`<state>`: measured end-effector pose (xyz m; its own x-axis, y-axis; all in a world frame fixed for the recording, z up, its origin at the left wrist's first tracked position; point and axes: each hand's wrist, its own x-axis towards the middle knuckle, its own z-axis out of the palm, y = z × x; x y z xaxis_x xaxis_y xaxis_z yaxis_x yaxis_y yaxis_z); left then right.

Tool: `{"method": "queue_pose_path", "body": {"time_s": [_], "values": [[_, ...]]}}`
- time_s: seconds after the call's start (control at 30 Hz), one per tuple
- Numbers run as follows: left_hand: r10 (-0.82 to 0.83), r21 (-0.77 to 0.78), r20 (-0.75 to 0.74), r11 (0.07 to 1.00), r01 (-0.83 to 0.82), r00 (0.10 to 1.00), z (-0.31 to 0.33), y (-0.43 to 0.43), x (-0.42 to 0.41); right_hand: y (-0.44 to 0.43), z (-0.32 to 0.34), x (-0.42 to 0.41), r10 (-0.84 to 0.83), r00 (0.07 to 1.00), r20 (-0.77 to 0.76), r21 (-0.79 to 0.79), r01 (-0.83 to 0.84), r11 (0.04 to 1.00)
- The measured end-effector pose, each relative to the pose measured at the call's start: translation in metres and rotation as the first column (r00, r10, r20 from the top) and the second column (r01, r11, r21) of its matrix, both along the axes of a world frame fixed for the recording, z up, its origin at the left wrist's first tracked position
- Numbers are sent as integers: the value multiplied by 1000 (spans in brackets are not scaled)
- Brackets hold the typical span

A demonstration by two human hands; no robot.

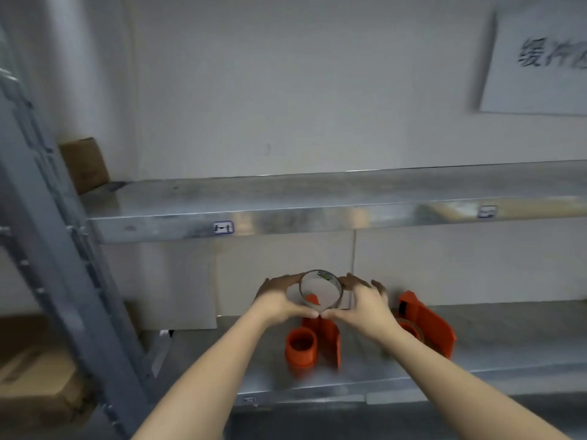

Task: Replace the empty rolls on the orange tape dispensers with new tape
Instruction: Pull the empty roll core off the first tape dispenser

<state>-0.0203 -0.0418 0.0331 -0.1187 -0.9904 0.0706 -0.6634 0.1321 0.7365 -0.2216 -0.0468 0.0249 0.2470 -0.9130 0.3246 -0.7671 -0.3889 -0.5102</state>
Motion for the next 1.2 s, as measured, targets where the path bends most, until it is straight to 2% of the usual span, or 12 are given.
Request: {"method": "queue_pose_path", "body": {"time_s": [0.17, 0.23, 0.37, 0.5, 0.7, 0.9, 1.03, 1.2], "values": [[-64, -48, 75, 997, 67, 995, 17, -5, -70, 17, 19, -67, -81, 997, -10, -32, 81, 996], [-71, -39, 61, 997, 74, 996, 23, -2, -107, 23, 27, -103, -88, 996, -5, -24, 87, 996], [-133, -90, 66, 986, 139, 989, 22, 0, -199, 36, 36, -194, -118, 993, 22, -5, 118, 993], [-179, -136, 56, 973, 185, 982, 17, 1, -307, 46, 39, -300, -162, 986, -29, -14, 162, 987], [-202, -109, 83, 972, 210, 976, 21, -16, -441, 38, 51, -430, -195, 978, -72, -24, 193, 981], [-205, -93, 75, 973, 211, 976, 10, -60, -519, -6, 45, -511, -198, 976, -90, 6, 199, 980], [-163, -91, 132, 980, 176, 978, -2, -93, -550, -49, 29, -544, -155, 980, -121, 53, 162, 985], [-140, 4, 205, 990, 142, 969, -21, -129, -575, -97, 7, -571, -101, 988, -120, 115, 114, 987]]}}
